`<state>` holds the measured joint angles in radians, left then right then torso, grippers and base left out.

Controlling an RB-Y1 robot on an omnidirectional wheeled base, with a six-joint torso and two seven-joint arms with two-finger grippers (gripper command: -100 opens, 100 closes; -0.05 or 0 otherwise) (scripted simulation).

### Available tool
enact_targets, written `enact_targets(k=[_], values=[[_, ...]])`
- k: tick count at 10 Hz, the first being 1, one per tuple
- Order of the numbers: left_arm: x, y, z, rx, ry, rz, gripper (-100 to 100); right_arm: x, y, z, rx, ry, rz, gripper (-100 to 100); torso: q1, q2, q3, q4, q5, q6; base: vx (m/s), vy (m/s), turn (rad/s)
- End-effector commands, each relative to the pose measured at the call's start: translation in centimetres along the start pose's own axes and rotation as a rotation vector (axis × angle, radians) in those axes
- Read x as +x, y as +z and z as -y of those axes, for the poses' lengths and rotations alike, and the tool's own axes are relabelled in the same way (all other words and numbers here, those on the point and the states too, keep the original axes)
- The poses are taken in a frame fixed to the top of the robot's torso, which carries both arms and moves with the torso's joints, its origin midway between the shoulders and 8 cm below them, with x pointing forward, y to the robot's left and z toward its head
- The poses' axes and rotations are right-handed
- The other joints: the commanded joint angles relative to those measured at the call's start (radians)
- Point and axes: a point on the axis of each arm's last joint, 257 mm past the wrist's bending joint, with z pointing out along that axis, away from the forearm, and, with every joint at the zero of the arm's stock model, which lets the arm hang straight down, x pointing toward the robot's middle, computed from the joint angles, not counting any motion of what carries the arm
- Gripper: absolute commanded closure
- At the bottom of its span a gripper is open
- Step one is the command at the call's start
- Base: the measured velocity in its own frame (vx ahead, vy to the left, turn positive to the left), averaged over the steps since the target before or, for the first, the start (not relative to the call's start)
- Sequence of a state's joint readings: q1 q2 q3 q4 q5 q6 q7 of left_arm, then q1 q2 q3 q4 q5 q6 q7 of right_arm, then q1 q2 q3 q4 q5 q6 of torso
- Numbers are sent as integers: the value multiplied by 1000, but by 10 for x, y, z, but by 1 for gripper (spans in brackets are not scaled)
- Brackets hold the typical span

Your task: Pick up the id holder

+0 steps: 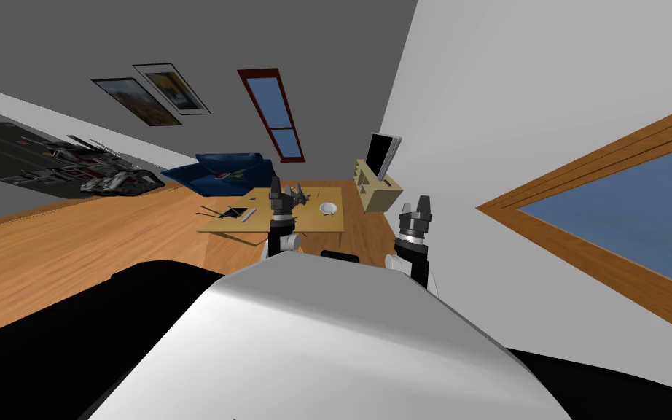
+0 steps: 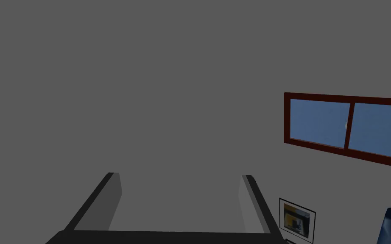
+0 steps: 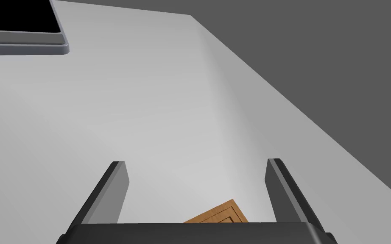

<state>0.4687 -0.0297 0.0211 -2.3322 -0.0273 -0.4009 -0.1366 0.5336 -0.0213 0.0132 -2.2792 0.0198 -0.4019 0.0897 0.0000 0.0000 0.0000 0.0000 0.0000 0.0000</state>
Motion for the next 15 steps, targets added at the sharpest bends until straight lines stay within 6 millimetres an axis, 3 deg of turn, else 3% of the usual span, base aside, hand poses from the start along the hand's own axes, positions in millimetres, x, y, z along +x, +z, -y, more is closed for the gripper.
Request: enact_targets(k=[1,6,14,15], values=[[4,0,-5,-10,9,-29,-100,0,0,0,0,0,0,0,0,0,0,0,0,0,5,-22,13],[16,-5,-48,-109,29,-122,-100,0,0,0,0,0,0,0,-7,-1,-1,0,-2,0,8,-100,36],[13,-37,-172,-432,21,-173,-100,0,0,0,0,0,0,0,-14,-2,-1,0,-3,0,10,-209,61],[13,-38,-172,-434,22,-174,-100,0,0,0,0,1,0,0,-17,-2,-1,0,-4,0,14,-164,36]])
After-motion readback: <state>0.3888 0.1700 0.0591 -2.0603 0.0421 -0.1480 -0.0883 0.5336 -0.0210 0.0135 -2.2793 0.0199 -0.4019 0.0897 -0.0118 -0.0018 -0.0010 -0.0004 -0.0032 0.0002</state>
